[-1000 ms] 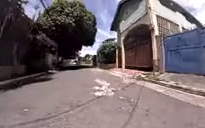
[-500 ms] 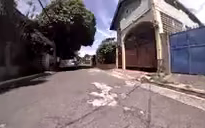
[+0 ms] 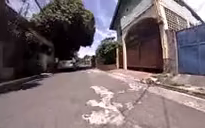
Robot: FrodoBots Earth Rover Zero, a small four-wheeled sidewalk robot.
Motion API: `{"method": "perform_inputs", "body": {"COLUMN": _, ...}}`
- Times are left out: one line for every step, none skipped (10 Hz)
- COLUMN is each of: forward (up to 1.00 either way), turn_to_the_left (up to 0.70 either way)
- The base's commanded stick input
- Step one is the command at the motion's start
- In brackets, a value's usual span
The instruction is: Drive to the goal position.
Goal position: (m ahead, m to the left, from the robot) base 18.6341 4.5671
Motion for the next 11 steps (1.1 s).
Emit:
{"method": "perform_inputs", "body": {"forward": 0.85, "turn_to_the_left": 0.00}}
{"method": "perform_inputs", "body": {"forward": 0.85, "turn_to_the_left": 0.00}}
{"method": "perform_inputs", "body": {"forward": 0.85, "turn_to_the_left": 0.00}}
{"method": "perform_inputs", "body": {"forward": 0.85, "turn_to_the_left": 0.00}}
{"method": "perform_inputs", "body": {"forward": 0.85, "turn_to_the_left": 0.00}}
{"method": "perform_inputs", "body": {"forward": 0.85, "turn_to_the_left": 0.00}}
{"method": "perform_inputs", "body": {"forward": 0.85, "turn_to_the_left": 0.00}}
{"method": "perform_inputs", "body": {"forward": 0.85, "turn_to_the_left": 0.00}}
{"method": "perform_inputs", "body": {"forward": 0.85, "turn_to_the_left": 0.00}}
{"method": "perform_inputs", "body": {"forward": 0.85, "turn_to_the_left": 0.00}}
{"method": "perform_inputs", "body": {"forward": 0.85, "turn_to_the_left": 0.00}}
